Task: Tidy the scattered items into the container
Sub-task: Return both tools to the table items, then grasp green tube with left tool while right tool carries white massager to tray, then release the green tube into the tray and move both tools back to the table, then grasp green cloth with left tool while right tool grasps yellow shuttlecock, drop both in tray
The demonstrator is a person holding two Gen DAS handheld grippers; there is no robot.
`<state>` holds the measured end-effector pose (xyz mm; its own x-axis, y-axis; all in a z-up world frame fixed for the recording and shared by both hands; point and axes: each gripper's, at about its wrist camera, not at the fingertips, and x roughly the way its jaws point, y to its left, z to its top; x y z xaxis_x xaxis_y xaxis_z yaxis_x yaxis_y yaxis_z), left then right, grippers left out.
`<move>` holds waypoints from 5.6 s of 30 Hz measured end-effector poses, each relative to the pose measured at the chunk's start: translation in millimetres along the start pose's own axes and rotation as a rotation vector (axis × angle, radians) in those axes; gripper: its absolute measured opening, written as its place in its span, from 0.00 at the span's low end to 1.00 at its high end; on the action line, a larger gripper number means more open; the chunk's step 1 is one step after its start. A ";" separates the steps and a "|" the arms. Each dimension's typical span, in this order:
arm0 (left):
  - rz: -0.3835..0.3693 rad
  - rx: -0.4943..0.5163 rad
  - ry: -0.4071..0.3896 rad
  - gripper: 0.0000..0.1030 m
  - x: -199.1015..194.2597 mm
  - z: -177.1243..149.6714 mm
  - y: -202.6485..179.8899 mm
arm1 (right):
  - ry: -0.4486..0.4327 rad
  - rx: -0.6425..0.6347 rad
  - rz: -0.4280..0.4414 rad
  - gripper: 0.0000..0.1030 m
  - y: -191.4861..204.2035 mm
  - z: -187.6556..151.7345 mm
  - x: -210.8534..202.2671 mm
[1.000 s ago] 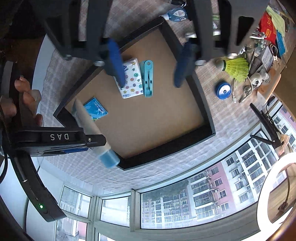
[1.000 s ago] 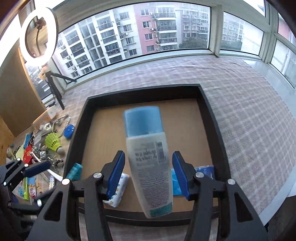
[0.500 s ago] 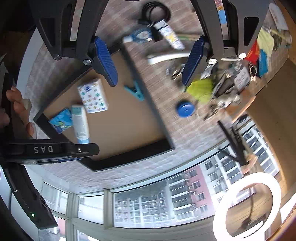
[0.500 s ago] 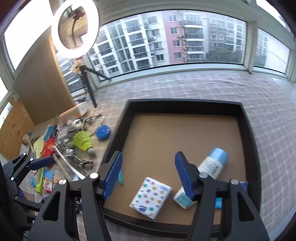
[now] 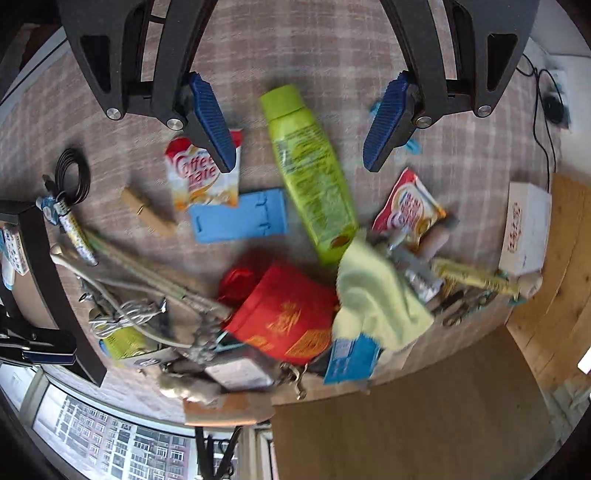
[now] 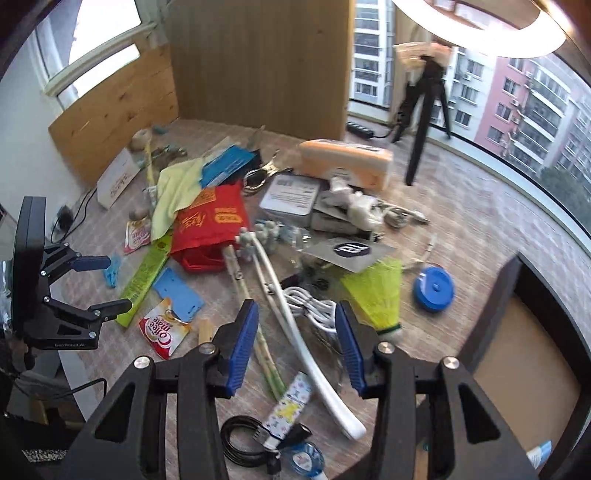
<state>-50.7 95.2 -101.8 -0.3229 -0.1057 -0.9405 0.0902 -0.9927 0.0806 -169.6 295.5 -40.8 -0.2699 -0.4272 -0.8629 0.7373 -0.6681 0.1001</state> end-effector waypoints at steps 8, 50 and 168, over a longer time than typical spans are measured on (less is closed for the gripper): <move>-0.041 -0.082 0.074 0.67 30.2 1.5 17.3 | 0.130 -0.126 -0.029 0.34 25.2 25.7 59.7; -0.223 -0.181 0.048 0.39 11.3 -2.6 56.6 | 0.140 -0.034 0.101 0.06 17.4 39.3 64.0; -0.182 -0.055 0.018 0.02 41.4 102.1 72.4 | 0.163 0.163 0.013 0.30 -103.5 3.5 66.2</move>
<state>-153.8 12.9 -101.2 -0.3222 0.0768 -0.9436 0.0832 -0.9906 -0.1090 -266.0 334.2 -106.6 -0.1476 -0.3409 -0.9285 0.6265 -0.7586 0.1790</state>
